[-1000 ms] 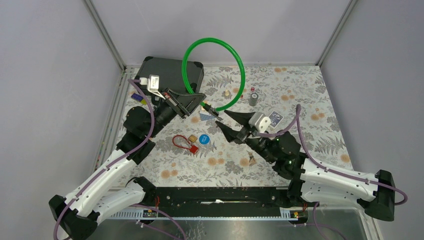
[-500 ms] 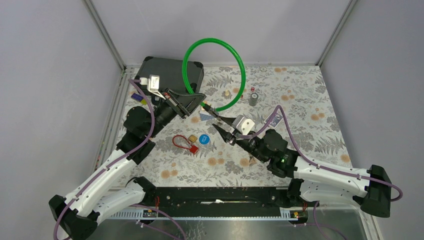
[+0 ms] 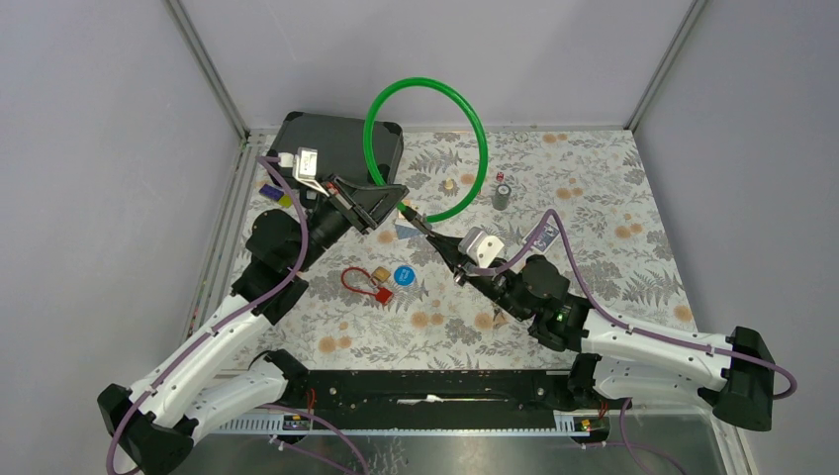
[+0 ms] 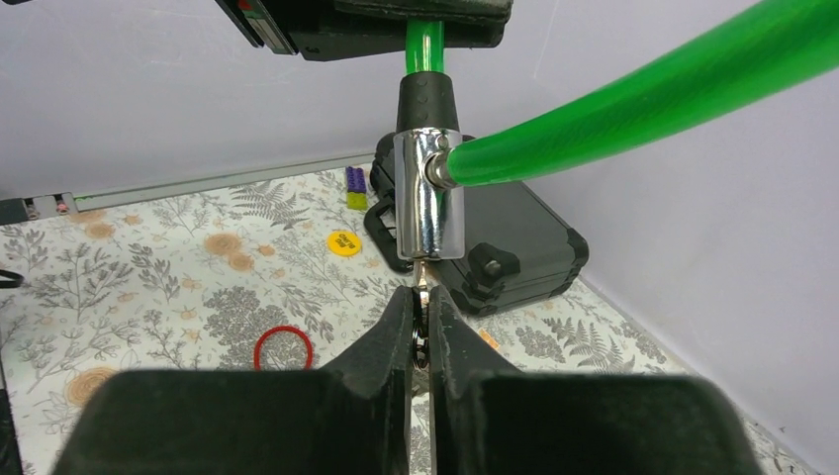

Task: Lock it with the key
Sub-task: Lock the lock.

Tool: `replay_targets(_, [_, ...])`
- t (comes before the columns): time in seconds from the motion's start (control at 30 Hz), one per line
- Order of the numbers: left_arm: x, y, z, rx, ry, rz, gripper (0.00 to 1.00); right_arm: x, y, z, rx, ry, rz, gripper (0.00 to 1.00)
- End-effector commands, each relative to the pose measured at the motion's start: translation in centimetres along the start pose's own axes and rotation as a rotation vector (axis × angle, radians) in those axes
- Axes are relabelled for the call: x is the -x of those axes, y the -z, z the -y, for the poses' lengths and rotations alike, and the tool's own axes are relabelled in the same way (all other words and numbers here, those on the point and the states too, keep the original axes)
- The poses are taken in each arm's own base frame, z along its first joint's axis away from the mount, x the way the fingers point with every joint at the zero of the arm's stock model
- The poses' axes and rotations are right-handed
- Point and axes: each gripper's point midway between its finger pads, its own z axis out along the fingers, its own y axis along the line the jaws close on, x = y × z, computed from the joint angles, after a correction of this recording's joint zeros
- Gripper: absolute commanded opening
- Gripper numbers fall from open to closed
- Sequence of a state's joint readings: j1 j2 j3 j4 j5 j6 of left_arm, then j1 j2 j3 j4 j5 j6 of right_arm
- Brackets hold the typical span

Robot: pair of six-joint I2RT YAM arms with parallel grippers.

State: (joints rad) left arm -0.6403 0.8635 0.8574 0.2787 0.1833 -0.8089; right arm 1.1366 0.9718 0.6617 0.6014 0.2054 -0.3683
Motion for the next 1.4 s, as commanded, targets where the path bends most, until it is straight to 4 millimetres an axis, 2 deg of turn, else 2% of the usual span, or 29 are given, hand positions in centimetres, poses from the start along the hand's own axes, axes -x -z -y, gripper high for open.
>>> replay_targets(0.0, [3.2, -0.2, 3.2, -0.100, -0.027, 0.100, 0.00, 1.6, -0.5, 0.7, -0.026, 0.033, 0.043, 0.00])
replay_targets(0.27, [3.2, -0.1, 2.9, -0.090, -0.029, 0.106, 0.00, -1.4, 0.1, 1.2, -0.059, 0.106, -0.035, 0.00])
replay_targets(0.53, [3.2, -0.3, 2.8, -0.087, -0.046, 0.103, 0.00, -3.5, 1.5, 1.1, -0.069, 0.085, -0.075, 0.00])
replay_targets(0.77, [3.5, -0.2, 2.9, -0.080, -0.063, 0.109, 0.00, -4.5, 2.5, 1.3, -0.085, 0.074, -0.101, 0.00])
replay_targets(0.93, [3.7, 0.0, 2.9, -0.076, -0.068, 0.118, 0.00, -5.9, 2.9, 1.3, -0.088, 0.094, -0.149, 0.00])
replay_targets(1.2, [3.9, 0.0, 2.9, -0.068, -0.081, 0.121, 0.00, -6.6, 3.4, 1.4, -0.097, 0.090, -0.171, 0.00])
replay_targets(1.37, [4.1, 0.1, 2.4, -0.036, -0.108, 0.126, 0.00, -7.3, 3.9, 1.7, -0.129, 0.024, -0.220, 0.00])
